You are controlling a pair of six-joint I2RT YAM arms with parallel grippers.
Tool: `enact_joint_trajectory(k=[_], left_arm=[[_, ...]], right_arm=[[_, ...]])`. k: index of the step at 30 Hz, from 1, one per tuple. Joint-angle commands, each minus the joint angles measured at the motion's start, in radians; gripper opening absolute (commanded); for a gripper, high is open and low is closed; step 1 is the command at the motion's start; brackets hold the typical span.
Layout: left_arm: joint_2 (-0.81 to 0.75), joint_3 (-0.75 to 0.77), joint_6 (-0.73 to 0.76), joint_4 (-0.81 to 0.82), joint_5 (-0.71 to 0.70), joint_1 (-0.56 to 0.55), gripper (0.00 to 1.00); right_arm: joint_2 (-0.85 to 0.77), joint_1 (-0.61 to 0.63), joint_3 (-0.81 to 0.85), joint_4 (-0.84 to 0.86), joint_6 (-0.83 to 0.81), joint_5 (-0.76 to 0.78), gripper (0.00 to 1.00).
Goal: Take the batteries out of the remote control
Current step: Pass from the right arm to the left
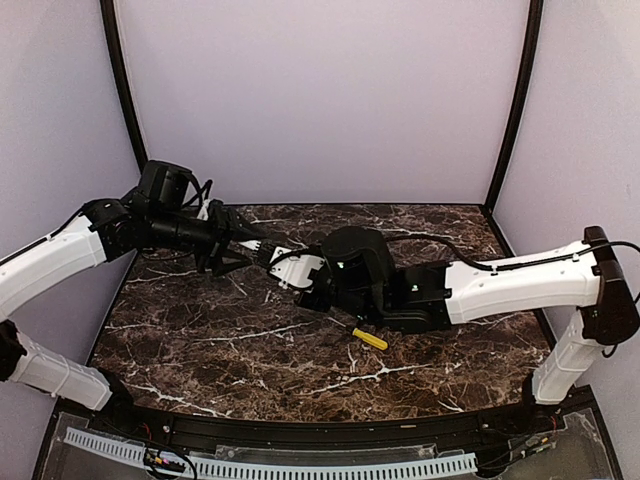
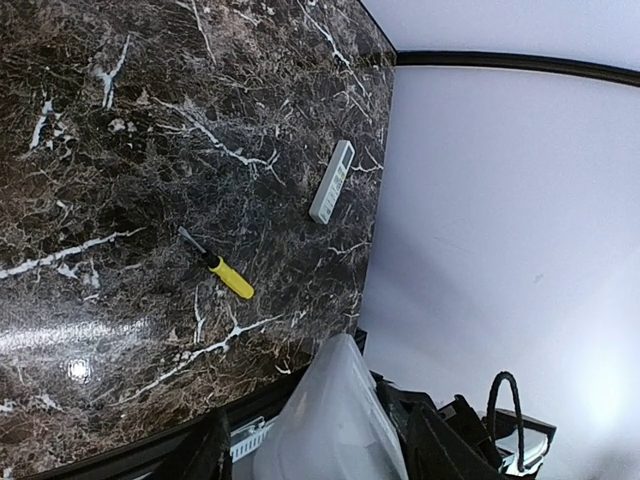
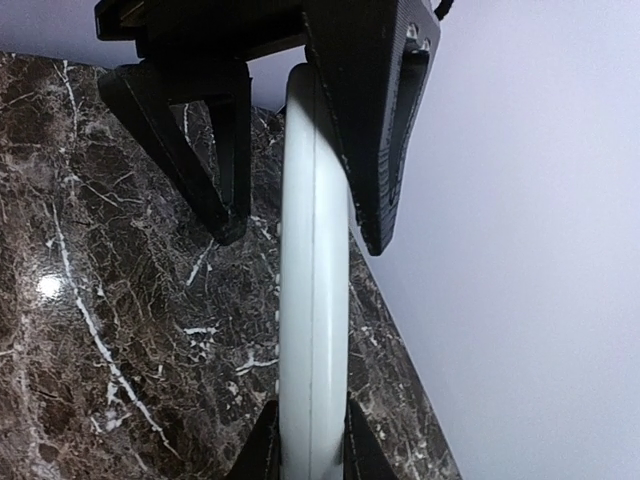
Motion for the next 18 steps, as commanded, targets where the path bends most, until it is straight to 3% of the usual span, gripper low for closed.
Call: enact_joint_trajectory(k=[1,9,18], left_arm=[[-0.026,-0.025,-0.028,-0.032,0.059,0.012,0.56],[-0.045,-0.038,-0.026,-0.053,0.083,0.037,0.48],[-0.057,-0.078,-0.051,-0.002,0.118,0.052,0.18]], right_arm=[[0.021,0.031,-0.023,0.187,-0.145,0.103,0.00],[0.046,0.048,-0.058,0.270,-0.243,0.157,0.00],[0.052,0.065,-0.081,0.326,-0.300,0.167,0.00]])
